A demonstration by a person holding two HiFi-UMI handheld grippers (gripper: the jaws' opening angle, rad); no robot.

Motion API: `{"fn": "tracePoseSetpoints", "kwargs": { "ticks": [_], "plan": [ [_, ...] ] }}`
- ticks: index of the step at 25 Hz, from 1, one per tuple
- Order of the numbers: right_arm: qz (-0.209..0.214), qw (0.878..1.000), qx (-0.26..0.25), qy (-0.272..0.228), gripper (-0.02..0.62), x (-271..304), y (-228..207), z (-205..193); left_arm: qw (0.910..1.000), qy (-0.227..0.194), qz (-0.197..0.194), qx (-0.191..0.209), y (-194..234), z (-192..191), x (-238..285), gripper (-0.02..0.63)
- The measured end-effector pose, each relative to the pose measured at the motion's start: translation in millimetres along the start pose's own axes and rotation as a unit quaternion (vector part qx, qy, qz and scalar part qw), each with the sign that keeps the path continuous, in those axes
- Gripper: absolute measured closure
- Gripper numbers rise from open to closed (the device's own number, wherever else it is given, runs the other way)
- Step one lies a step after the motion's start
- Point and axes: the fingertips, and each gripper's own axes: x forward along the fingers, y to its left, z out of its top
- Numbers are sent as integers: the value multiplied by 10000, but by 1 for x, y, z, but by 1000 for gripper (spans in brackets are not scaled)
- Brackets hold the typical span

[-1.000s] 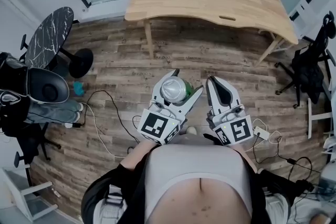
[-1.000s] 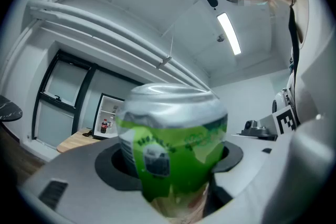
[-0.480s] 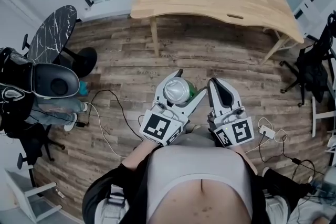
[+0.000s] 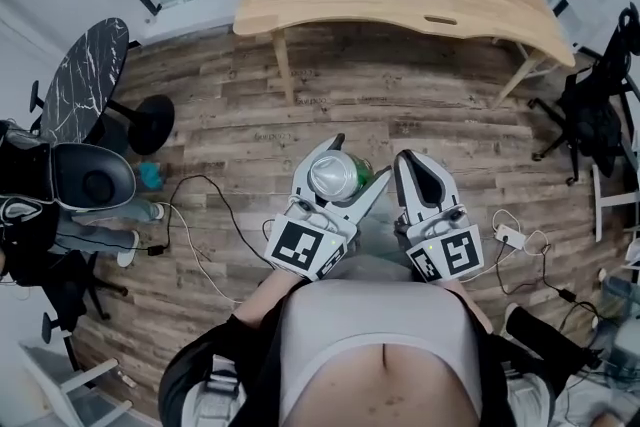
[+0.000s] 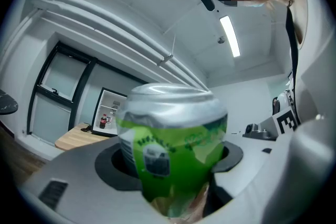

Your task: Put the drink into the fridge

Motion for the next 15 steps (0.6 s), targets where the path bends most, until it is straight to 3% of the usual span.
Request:
{"fn": "tracePoseSetpoints", "kwargs": {
  "ticks": [15],
  "plan": [
    [299, 9995, -83, -86, 555, 106, -85, 3, 9996, -97, 240, 90, 78, 10, 107, 264]
  ]
}}
